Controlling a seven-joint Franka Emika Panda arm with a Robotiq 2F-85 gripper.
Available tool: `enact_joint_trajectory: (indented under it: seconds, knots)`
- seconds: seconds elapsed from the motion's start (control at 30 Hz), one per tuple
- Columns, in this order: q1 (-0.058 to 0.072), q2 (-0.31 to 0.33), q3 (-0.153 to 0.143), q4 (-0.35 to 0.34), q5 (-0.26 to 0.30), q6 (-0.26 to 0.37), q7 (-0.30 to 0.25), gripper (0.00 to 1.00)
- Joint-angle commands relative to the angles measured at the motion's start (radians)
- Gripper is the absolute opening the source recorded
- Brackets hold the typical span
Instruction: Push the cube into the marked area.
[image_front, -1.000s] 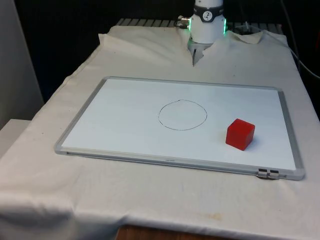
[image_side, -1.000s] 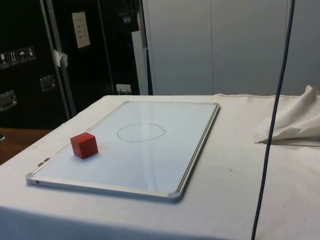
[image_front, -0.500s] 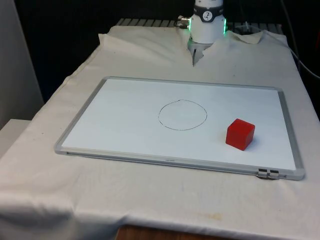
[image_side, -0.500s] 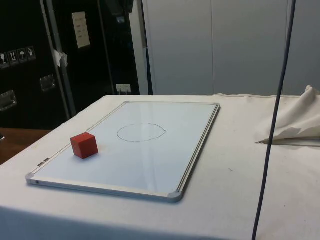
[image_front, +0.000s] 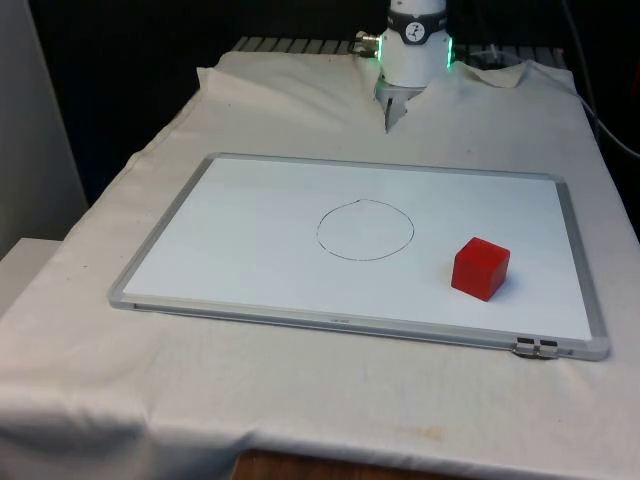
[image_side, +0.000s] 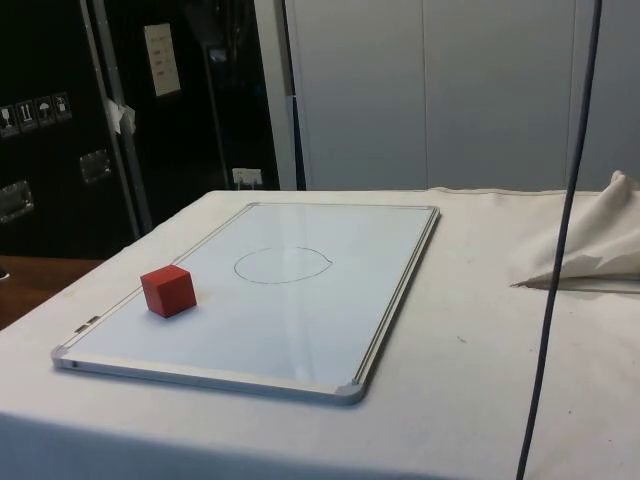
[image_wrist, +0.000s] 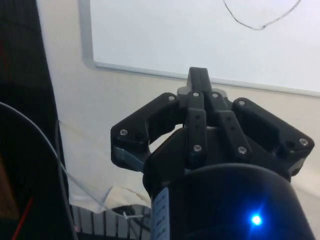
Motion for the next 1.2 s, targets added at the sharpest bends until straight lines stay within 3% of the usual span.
enact_joint_trajectory:
  seconds: [0.0, 0.47, 0.73, 1.17]
  knots:
    - [0.005, 0.008, 0.005, -0.002, 0.005, 0.017, 0.01, 0.0]
    - [0.0, 0.075, 0.079, -0.001, 0.001, 0.092, 0.062, 0.0]
    - [0.003, 0.191, 0.121, 0.061, 0.008, 0.145, 0.1, 0.0]
    - [-0.002, 0.316, 0.155, 0.152, 0.014, 0.183, 0.13, 0.0]
